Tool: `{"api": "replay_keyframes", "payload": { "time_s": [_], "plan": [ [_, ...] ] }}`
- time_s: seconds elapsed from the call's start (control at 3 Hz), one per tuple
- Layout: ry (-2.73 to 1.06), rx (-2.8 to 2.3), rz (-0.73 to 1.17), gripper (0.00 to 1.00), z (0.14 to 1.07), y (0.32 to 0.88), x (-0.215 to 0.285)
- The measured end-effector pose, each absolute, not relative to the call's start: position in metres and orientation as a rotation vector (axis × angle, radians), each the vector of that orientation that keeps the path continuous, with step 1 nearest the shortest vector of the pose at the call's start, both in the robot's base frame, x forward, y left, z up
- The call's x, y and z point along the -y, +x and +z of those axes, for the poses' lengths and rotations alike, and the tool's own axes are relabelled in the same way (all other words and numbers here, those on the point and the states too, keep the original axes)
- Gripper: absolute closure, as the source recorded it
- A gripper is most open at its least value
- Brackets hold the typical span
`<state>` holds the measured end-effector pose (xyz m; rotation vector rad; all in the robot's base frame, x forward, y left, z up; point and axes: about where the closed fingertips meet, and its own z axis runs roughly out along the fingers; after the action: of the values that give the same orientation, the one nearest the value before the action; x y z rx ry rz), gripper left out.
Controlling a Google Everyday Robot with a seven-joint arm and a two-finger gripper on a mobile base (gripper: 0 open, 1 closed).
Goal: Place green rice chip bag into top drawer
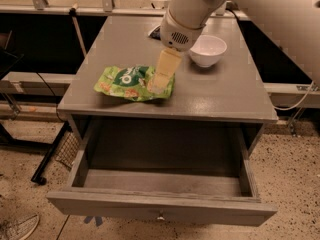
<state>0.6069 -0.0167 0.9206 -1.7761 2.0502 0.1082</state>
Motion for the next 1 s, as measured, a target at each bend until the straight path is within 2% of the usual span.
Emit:
{"api": "replay_keyframes", "payload": {
  "time_s": [1.0],
  "plan": [
    [-1.821,-2.069,0.165,0.0,0.885,0.636,-0.019]
  ]
}}
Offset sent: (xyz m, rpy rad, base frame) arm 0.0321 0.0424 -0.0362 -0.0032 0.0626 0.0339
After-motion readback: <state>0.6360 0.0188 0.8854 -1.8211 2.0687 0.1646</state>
